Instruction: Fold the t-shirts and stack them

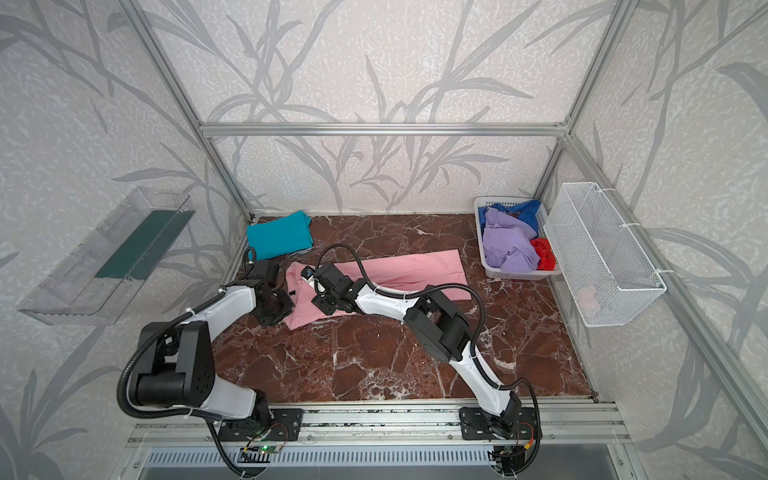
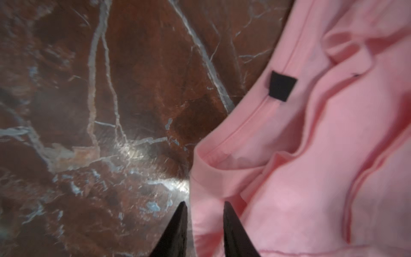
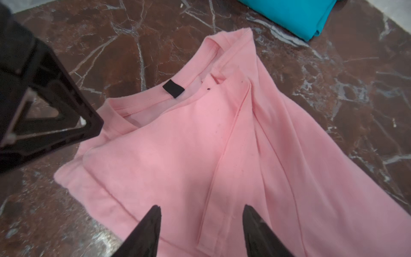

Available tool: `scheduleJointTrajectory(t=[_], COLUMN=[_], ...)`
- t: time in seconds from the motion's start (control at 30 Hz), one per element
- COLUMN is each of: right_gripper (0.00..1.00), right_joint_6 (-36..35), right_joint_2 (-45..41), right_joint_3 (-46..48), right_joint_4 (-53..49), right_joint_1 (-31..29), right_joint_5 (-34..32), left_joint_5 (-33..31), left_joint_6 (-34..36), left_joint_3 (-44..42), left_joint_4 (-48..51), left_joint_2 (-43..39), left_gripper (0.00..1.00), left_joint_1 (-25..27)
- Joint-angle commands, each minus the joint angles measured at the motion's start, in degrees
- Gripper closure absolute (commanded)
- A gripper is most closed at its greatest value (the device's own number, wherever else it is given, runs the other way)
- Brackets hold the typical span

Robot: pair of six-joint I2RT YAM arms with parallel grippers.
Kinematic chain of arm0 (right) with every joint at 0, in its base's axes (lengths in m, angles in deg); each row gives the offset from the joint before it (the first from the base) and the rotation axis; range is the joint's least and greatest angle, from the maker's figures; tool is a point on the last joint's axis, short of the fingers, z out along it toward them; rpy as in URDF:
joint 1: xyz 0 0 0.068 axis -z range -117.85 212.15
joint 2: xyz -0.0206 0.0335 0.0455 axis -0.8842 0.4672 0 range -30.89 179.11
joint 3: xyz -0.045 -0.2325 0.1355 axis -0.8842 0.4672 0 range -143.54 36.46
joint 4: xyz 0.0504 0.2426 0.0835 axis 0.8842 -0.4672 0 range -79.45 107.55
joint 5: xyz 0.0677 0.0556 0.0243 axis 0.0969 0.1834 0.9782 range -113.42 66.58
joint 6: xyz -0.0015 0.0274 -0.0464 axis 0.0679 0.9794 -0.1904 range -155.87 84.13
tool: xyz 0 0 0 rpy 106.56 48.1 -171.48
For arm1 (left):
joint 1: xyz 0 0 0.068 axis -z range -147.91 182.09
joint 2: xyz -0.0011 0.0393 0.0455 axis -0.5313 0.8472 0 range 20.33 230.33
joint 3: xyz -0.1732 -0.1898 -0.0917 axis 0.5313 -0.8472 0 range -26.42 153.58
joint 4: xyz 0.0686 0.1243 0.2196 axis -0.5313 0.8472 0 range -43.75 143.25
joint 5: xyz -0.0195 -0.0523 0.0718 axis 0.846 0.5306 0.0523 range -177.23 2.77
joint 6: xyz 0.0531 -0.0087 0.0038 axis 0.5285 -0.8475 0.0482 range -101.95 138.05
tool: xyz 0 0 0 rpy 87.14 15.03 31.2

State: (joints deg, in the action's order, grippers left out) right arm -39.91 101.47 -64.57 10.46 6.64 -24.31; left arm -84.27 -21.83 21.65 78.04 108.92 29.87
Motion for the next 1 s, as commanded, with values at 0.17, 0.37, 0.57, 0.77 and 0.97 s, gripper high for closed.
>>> scheduleJointTrajectory(t=[0.17, 0.37, 0.57, 0.77, 0.97], right_gripper=[0.58, 0.59, 0.79, 0.90, 1.00], right_joint_6=[-2.9, -2.6, -1.5, -0.3, 5.5], right_joint_2=[5.4, 8.4, 11.1, 9.1, 5.8], right_joint_3=[-7.1, -10.1, -13.5, -14.2, -14.5], right_joint_4=[-3.5, -5.6, -7.9, -8.2, -9.3], right_joint_1=[-0.3, -0.3, 0.0, 1.1, 4.6], right_joint_5=[-6.0, -5.7, -7.8, -4.6, 3.7], left_joint_5=[2.9, 2.8, 2.1, 1.1, 0.2], left_joint_6=[-2.3, -2.4, -2.3, -2.1, -2.2], left_joint_3=[2.4, 2.3, 2.1, 1.6, 1.0], left_joint_4=[-4.5, -4.6, -3.9, -3.0, -2.7], left_joint_2=[7.4, 8.9, 9.2, 9.0, 8.6], left_gripper=[0.75, 0.76, 0.90, 1.00, 1.00], left_joint_1=[-1.7, -2.4, -2.9, -3.2, -3.8])
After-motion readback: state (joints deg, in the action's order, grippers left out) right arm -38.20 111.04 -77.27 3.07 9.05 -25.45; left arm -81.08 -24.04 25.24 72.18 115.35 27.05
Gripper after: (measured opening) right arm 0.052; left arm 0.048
